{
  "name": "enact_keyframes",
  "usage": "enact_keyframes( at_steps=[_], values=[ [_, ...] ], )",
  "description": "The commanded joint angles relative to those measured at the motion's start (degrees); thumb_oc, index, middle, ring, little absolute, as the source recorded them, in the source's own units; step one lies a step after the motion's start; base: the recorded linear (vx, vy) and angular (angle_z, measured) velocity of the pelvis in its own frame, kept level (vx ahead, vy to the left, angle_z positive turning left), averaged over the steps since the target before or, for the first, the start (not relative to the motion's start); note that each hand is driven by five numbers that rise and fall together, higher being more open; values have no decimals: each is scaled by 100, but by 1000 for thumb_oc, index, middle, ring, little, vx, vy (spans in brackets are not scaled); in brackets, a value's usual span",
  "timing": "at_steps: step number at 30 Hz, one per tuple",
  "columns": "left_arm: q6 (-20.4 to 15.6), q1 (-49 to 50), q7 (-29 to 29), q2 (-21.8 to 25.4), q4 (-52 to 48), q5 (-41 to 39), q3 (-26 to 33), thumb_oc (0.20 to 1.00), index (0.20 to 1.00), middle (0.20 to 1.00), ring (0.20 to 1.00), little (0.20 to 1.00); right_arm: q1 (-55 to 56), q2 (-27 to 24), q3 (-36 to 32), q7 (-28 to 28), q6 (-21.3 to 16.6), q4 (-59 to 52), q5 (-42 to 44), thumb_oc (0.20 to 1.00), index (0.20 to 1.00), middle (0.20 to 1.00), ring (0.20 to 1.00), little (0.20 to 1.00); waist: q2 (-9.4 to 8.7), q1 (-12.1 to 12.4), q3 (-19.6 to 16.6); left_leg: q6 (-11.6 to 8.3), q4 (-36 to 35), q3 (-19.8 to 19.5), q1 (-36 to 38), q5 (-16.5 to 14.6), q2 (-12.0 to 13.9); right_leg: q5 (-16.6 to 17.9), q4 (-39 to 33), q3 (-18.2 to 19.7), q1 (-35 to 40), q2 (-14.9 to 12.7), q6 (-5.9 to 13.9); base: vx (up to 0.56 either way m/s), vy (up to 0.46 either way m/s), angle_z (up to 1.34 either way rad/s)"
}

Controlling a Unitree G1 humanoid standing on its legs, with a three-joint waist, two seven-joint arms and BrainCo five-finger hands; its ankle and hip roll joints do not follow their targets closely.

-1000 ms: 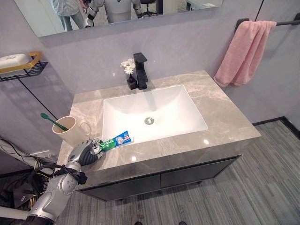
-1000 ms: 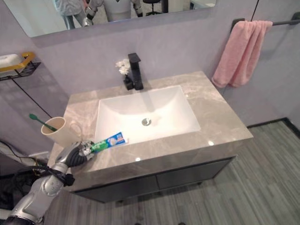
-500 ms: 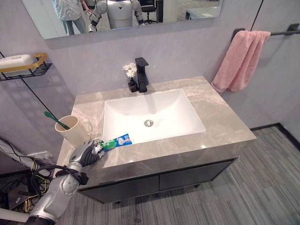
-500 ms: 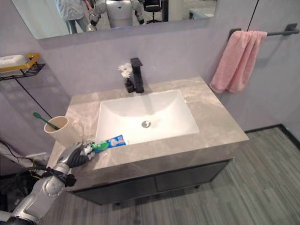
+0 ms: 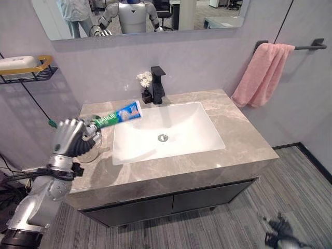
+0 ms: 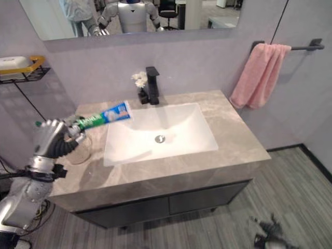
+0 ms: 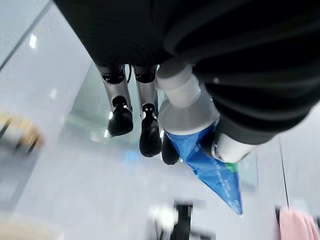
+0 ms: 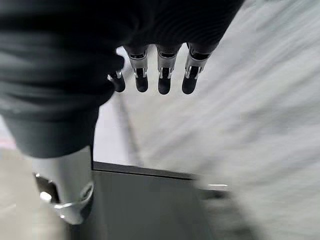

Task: Put brush and paste in cup on sink, flatten towel.

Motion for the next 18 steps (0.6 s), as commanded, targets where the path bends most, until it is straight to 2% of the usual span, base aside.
enact_keyframes(
  at_steps=[1, 3, 4, 5, 7, 9, 10, 12, 14, 16, 18],
  values=[
    [-195, -864, 644, 322, -242, 168, 358, 200, 200, 200, 200, 200, -403, -266, -290, -264, -766, -391, 274, 1000, 1000, 1000, 1000, 1000, -128, -47, -202, -355, 105, 88, 271, -409, 617, 465, 29, -150, -318, -491, 290, 15, 15, -3],
    [-203, -1170, 829, 361, -343, 253, 407, 200, 200, 200, 200, 200, -495, -233, -439, -378, -1122, -1449, 262, 1000, 1000, 1000, 1000, 1000, -102, -80, -261, -336, 105, 92, 311, -479, 607, 418, 29, -153, -295, -508, 300, 41, 24, -7],
    [-199, -1194, 830, 362, -338, 255, 395, 200, 200, 200, 200, 200, -469, -209, -461, -402, -1093, -1515, 232, 1000, 1000, 1000, 1000, 1000, -105, -75, -251, -334, 105, 89, 309, -480, 606, 417, 29, -155, -295, -509, 301, 0, 23, -9],
    [-220, -1450, 921, 398, -411, 270, 357, 200, 200, 200, 200, 200, -676, -236, -450, -477, -1277, -2043, 185, 1000, 1000, 1000, 1000, 1000, -105, -74, -259, -319, 105, 89, 300, -433, 592, 460, 29, -145, -306, -517, 299, 10, 22, -8],
    [-233, -1760, 1000, 457, -479, 271, 219, 200, 200, 200, 200, 200, -1053, -262, -184, -273, -1420, -2662, 412, 1000, 1000, 1000, 1000, 1000, -94, -49, -333, -308, 105, 87, 335, -492, 583, 414, 29, -148, -286, -526, 312, 4, 19, -8],
    [-242, -1908, 1012, 473, -476, 251, 125, 200, 200, 200, 200, 200, -1199, -236, -94, -298, -1449, -2714, 545, 1000, 1000, 1000, 1000, 1000, -97, -37, -333, -303, 105, 86, 335, -494, 580, 413, 29, -146, -287, -529, 313, -5, 3, -2],
    [-249, -2260, 1053, 397, -480, 113, -146, 200, 200, 200, 200, 200, -1750, -51, 395, -120, -1546, -2931, 1213, 1000, 1000, 1000, 1000, 1000, -113, 25, -374, -296, 105, 81, 352, -495, 575, 413, 29, -139, -270, -537, 313, 0, 0, 0],
    [-255, -2462, 1100, 390, -459, 33, -268, 200, 200, 200, 200, 200, -2004, 77, 586, 30, -1601, -2960, 1602, 1000, 1000, 1000, 1000, 1000, -144, 52, -343, -289, 105, 84, 327, -433, 569, 458, 29, -126, -293, -540, 304, -51, 2, -1],
    [-188, -3043, 1165, 210, -488, -163, -771, 200, 200, 200, 200, 200, -2936, 612, 1614, 337, -1587, -2981, 2799, 1000, 1000, 1000, 1000, 1000, -188, 190, -368, -279, 105, 65, 314, -407, 553, 468, 29, -126, -284, -546, 279, -50, 1, 4],
    [-179, -3127, 1181, 191, -507, -174, -848, 200, 200, 200, 200, 200, -3103, 706, 1762, 322, -1575, -3007, 2880, 1000, 1000, 1000, 1000, 1000, -185, 224, -381, -279, 105, 60, 331, -456, 556, 416, 29, -137, -259, -549, 282, 17, 5, 5],
    [-179, -3379, 1289, 203, -611, -200, -1020, 200, 200, 200, 200, 200, -3608, 1021, 2136, 318, -1603, -3012, 3071, 1000, 1000, 1000, 1000, 1000, -204, 318, -378, -280, 105, 41, 301, -433, 559, 427, 29, -153, -272, -552, 264, 3, -5, 7]
  ],
)
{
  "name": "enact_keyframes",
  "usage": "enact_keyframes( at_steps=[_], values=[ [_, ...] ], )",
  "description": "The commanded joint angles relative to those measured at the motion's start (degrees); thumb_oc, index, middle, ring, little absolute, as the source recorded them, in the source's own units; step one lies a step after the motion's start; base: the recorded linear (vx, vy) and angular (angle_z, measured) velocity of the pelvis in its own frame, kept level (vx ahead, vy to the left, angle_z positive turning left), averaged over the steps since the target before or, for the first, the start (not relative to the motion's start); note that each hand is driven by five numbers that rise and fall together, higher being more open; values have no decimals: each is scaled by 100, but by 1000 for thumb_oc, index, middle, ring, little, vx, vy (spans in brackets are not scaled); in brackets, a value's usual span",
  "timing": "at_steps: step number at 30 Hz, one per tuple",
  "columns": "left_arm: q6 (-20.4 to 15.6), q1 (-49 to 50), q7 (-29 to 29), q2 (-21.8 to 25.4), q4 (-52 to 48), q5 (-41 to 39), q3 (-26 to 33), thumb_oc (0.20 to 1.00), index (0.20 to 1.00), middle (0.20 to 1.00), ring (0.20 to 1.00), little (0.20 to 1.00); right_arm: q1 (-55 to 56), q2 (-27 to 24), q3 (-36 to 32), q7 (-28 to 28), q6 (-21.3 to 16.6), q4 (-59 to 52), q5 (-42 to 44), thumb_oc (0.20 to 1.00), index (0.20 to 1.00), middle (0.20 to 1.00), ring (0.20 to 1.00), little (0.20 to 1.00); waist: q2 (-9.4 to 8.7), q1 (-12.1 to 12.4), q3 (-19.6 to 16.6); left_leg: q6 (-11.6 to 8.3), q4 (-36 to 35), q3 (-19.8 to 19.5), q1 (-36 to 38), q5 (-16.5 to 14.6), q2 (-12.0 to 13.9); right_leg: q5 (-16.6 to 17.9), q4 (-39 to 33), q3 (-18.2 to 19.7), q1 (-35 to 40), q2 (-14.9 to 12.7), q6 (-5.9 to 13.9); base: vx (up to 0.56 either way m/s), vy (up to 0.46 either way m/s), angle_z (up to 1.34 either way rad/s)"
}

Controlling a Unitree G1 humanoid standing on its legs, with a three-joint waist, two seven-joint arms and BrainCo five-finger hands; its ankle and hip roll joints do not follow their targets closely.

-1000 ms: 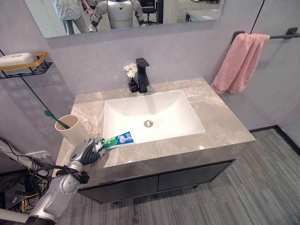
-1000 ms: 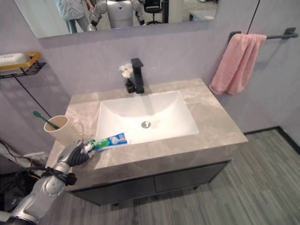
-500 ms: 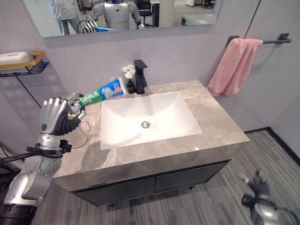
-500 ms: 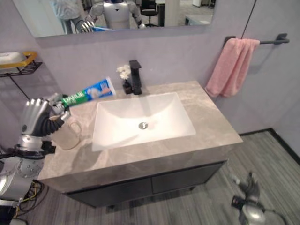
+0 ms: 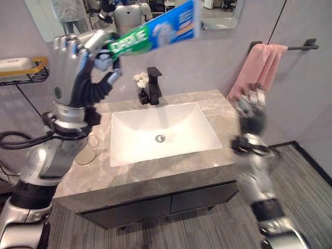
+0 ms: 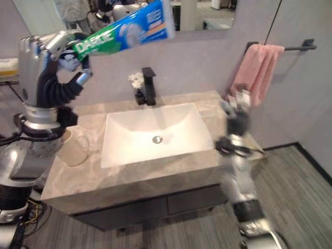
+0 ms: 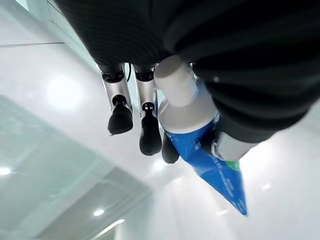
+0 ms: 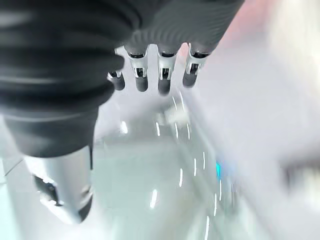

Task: Put brush and paste in cup on sink, flatten towel.

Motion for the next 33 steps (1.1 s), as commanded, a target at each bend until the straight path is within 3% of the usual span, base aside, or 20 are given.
enact_keyframes(
  at_steps=[1, 9, 23, 33],
  values=[
    [128, -467, 445, 116, 158, -395, 175, 200, 200, 200, 200, 200, -426, 44, -109, 59, -388, 26, 580, 1000, 1000, 1000, 1000, 1000, -151, 79, -333, -266, 77, -26, 196, -421, 546, 416, -10, -198, -378, -569, 251, -46, -14, 9],
    [-21, -744, 564, -134, 29, -770, -103, 200, 200, 200, 200, 200, -1247, 576, 702, 496, -418, -68, 1217, 1000, 1000, 1000, 1000, 1000, -190, 254, -317, -281, 77, -71, 136, -380, 525, 431, -10, -276, -366, -609, 252, 6, -1, 4],
    [-219, -518, 372, 14, 154, -1004, -231, 200, 200, 200, 200, 200, -2414, 228, 1220, 898, -300, -324, 986, 1000, 1000, 1000, 1000, 1000, -281, 404, -250, -275, 77, -182, 9, -335, 483, 442, -10, -384, -401, -632, 259, 2, 1, 2],
    [-346, -233, 275, 30, 184, -1257, -146, 200, 200, 200, 200, 200, -2861, 259, 1275, 913, -390, -731, 932, 1000, 1000, 1000, 1000, 1000, -339, 429, -232, -245, 77, -200, -54, -340, 452, 444, -10, -371, -451, -636, 268, 0, 0, 0]
  ],
)
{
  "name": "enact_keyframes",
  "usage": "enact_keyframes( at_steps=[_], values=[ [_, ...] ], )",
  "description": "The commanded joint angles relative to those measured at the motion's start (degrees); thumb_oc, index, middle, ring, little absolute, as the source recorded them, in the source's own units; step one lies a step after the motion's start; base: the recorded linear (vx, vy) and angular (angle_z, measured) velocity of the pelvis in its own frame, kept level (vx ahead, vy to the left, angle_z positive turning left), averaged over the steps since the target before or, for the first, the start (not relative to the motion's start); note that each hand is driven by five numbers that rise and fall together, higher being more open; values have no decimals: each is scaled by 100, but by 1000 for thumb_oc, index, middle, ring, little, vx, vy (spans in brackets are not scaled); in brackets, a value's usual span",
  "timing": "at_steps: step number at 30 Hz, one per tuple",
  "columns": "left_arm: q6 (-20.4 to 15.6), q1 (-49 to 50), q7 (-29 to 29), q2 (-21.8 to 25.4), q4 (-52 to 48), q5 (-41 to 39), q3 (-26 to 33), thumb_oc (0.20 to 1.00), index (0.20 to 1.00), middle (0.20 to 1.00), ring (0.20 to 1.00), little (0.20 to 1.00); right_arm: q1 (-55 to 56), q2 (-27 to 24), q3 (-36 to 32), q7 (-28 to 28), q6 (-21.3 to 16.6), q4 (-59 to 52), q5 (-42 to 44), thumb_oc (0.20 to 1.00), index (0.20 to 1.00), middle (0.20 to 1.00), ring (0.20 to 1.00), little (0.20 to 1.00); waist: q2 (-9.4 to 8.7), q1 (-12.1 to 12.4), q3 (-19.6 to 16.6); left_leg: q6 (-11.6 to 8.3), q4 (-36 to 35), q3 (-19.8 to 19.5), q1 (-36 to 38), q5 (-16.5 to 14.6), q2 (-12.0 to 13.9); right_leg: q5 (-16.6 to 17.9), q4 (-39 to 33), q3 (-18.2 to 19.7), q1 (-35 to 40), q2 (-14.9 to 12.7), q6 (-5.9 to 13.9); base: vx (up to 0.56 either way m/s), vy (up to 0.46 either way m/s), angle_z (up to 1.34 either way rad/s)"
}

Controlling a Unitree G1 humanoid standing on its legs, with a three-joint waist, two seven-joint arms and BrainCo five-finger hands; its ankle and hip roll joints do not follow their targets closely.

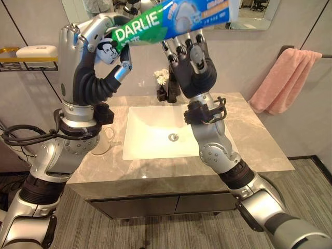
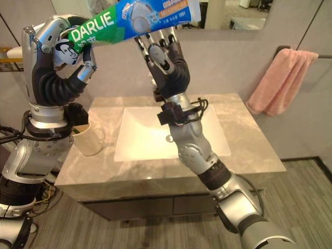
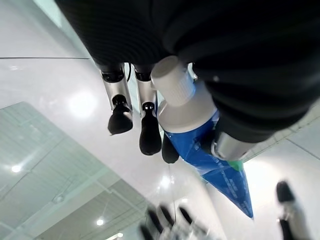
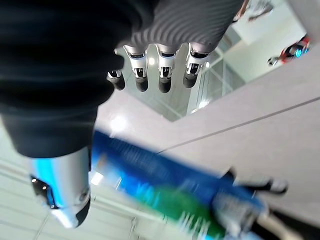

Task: Put brush and paste in cup on sink, flatten towel.

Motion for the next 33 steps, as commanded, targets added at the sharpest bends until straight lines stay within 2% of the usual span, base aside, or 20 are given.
enact_keyframes(
  at_steps=[1, 7, 9, 14, 16, 19, 20, 24, 25, 33],
  values=[
    [-119, -64, 40, 182, 176, -482, 75, 200, 200, 200, 200, 200, -726, 100, -152, 62, -287, -256, -157, 1000, 1000, 1000, 1000, 1000, -305, 64, -187, -217, 74, 13, 164, -384, 453, 476, -10, -180, -335, -652, 293, 0, 0, 0],
    [-244, 316, -29, 59, 237, -799, 168, 200, 200, 200, 200, 200, -846, 398, -104, 31, -349, -368, -113, 1000, 1000, 1000, 1000, 1000, -293, 94, -179, -212, 74, 18, 152, -381, 445, 488, -10, -139, -366, -651, 283, 0, 0, 0],
    [-338, 661, -82, -172, 213, -1070, 214, 200, 200, 200, 200, 200, -753, 658, -25, 62, -317, -267, -50, 1000, 1000, 1000, 1000, 1000, -270, 122, -184, -197, 74, 24, 169, -391, 447, 480, -10, -135, -355, -657, 267, 0, 0, 0],
    [-414, 855, -131, -389, 254, -1316, 193, 200, 200, 200, 200, 200, -537, 824, 67, 126, -291, -58, 56, 1000, 1000, 1000, 1000, 1000, -235, 141, -185, -187, 74, -7, 155, -377, 431, 482, -10, -161, -342, -662, 250, 0, 0, 0],
    [-423, 893, -155, -494, 291, -1346, 137, 200, 200, 200, 200, 200, -333, 874, 182, 169, -232, 76, 101, 900, 900, 900, 900, 900, -227, 155, -186, -182, 74, -43, 148, -371, 429, 475, -10, -198, -313, -671, 229, 0, 0, 0],
    [-421, 893, -143, -522, 287, -1329, 122, 200, 200, 200, 200, 200, -273, 877, 221, 187, -218, 113, 128, 878, 878, 878, 878, 878, -226, 155, -195, -184, 74, -57, 144, -372, 428, 471, -10, -214, -305, -671, 226, 0, 0, 0],
    [-402, 889, -133, -561, 291, -1318, 84, 200, 200, 200, 200, 200, -203, 859, 265, 197, -205, 141, 143, 918, 918, 918, 918, 918, -224, 150, -198, -188, 74, -72, 138, -367, 429, 471, -10, -235, -298, -669, 221, 0, 0, 0],
    [-369, 858, -101, -591, 312, -1297, 68, 200, 200, 200, 200, 200, -132, 824, 315, 201, -173, 114, 111, 956, 956, 956, 956, 956, -223, 140, -192, -190, 74, -90, 128, -365, 436, 465, -10, -248, -298, -665, 214, 0, 0, 0],
    [-361, 838, -91, -603, 329, -1279, 57, 200, 200, 200, 200, 200, -114, 823, 336, 202, -168, 101, 98, 1000, 1000, 1000, 1000, 1000, -223, 138, -194, -189, 74, -95, 127, -367, 436, 460, -10, -247, -296, -663, 212, 0, 0, 0],
    [-356, 818, -78, -615, 341, -1282, 39, 200, 200, 200, 200, 200, -99, 816, 354, 196, -162, 93, 90, 1000, 1000, 1000, 1000, 1000, -225, 132, -199, -188, 74, -101, 125, -368, 433, 459, -10, -249, -295, -662, 213, 0, 0, 0]
  ],
)
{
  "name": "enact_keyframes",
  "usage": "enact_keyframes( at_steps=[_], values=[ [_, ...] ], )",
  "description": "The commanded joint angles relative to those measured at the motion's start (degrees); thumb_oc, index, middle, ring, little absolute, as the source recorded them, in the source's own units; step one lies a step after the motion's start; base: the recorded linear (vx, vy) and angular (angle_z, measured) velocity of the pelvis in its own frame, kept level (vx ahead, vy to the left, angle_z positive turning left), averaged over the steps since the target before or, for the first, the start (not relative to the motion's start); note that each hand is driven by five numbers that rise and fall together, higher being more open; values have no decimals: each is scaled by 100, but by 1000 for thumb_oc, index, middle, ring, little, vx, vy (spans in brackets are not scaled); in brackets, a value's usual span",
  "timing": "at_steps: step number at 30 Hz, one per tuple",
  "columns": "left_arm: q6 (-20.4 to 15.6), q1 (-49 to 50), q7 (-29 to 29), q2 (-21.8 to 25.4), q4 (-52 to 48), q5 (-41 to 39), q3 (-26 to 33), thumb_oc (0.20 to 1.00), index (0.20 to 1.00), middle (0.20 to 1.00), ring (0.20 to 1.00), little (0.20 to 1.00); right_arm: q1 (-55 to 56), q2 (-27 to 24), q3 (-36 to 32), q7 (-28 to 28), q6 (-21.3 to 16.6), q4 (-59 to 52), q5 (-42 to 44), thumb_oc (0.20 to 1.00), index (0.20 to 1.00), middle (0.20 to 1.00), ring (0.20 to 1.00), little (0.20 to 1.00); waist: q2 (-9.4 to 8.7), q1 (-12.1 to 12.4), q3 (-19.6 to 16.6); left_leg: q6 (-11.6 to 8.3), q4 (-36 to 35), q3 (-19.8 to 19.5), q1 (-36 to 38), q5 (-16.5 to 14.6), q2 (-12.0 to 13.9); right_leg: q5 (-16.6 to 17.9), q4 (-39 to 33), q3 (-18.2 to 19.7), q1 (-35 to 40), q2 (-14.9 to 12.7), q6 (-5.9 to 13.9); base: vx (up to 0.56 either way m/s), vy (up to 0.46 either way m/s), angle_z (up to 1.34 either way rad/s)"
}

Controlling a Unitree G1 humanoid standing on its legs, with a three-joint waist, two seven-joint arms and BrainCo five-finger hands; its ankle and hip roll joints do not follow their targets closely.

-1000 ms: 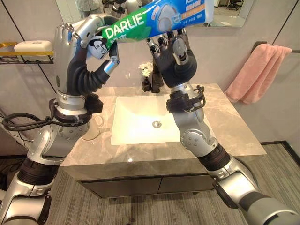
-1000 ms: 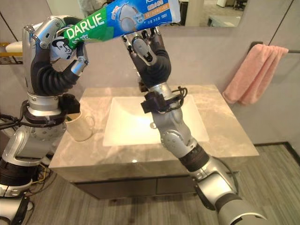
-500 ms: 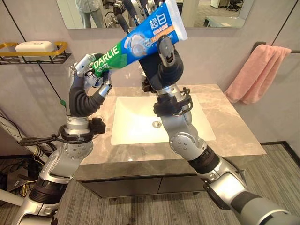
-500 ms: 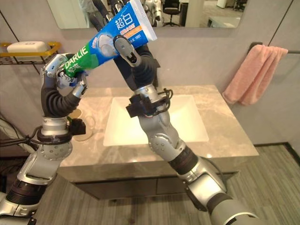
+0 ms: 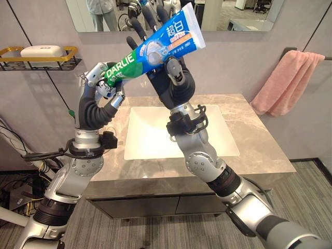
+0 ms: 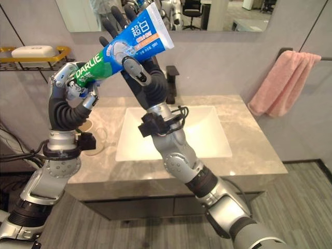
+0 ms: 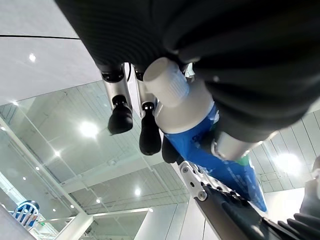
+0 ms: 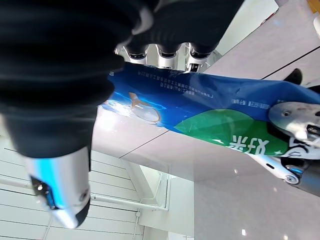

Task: Put brush and paste in cup on sink, flatten towel.

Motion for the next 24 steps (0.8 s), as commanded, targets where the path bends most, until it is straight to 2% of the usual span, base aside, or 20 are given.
enact_keyframes(
  at_steps=[1, 2, 4, 5, 6, 8, 17, 18, 19, 20, 24],
  values=[
    [-51, -450, 135, 36, 109, -174, -33, 200, 200, 200, 200, 200, -210, 42, -121, 124, -147, -38, 47, 586, 586, 586, 586, 586, -238, 85, -171, -184, 74, -54, 135, -387, 438, 452, -10, -182, -297, -657, 223, 0, 0, 0],
    [-51, -444, 132, 33, 104, -174, -31, 200, 200, 200, 200, 200, -204, 39, -118, 119, -145, -44, 44, 586, 586, 586, 586, 586, -234, 85, -172, -184, 74, -55, 137, -388, 439, 451, -10, -183, -294, -656, 223, 0, 0, 0],
    [-58, -414, 97, 15, 125, -239, -64, 200, 200, 200, 200, 200, -194, 34, -118, 94, -147, -42, 37, 507, 507, 507, 507, 507, -233, 87, -168, -186, 74, -58, 139, -387, 444, 447, -10, -184, -290, -653, 219, 12, -2, 5],
    [-53, -405, 76, -12, 160, -296, -98, 200, 200, 200, 200, 200, -197, 51, -111, 84, -145, -25, 58, 420, 420, 420, 420, 420, -232, 92, -159, -184, 74, -60, 136, -386, 445, 448, -10, -189, -290, -655, 218, 6, -1, 5],
    [-46, -397, 70, -17, 170, -307, -106, 200, 200, 200, 200, 200, -193, 54, -114, 68, -148, -18, 55, 395, 395, 395, 395, 395, -232, 94, -157, -183, 74, -61, 136, -387, 444, 448, -10, -191, -288, -654, 218, 6, 0, 6],
    [-39, -383, 42, -29, 182, -322, -139, 200, 200, 200, 200, 200, -193, 68, -114, 48, -150, -15, 41, 200, 200, 200, 200, 200, -232, 92, -154, -178, 74, -60, 135, -385, 444, 449, -10, -192, -290, -652, 218, 8, -2, 6],
    [-14, -333, 4, -48, 286, -387, -232, 200, 200, 200, 200, 200, -189, 131, -153, -127, -198, 57, -44, 200, 200, 200, 200, 200, -223, 93, -140, -169, 74, -75, 132, -387, 441, 426, -10, -199, -274, -646, 210, 3, 0, 1],
    [5, -321, 11, -55, 301, -373, -229, 272, 272, 272, 272, 272, -186, 147, -166, -150, -216, 57, -59, 200, 200, 200, 200, 200, -223, 92, -140, -169, 74, -78, 131, -388, 440, 425, -10, -207, -270, -645, 210, 0, 0, 0],
    [5, -321, 11, -55, 301, -372, -229, 555, 555, 555, 555, 555, -186, 147, -166, -151, -216, 56, -60, 200, 200, 200, 200, 200, -223, 92, -140, -169, 74, -78, 131, -388, 440, 425, -10, -207, -270, -645, 210, 0, 0, 0],
    [87, -206, 76, -72, 328, -249, -176, 1000, 1000, 1000, 1000, 1000, -170, 154, -242, -267, -281, 52, -136, 200, 200, 200, 200, 200, -215, 105, -132, -172, 74, -98, 118, -386, 434, 416, -10, -232, -254, -643, 200, 0, 0, 0],
    [112, 26, 177, -18, 224, -71, -22, 1000, 1000, 1000, 1000, 1000, -189, 171, -417, -426, -387, 42, -284, 200, 200, 200, 200, 200, -199, 159, -105, -166, 74, -154, 92, -375, 426, 393, -10, -278, -226, -646, 191, 8, -3, 2]
  ],
)
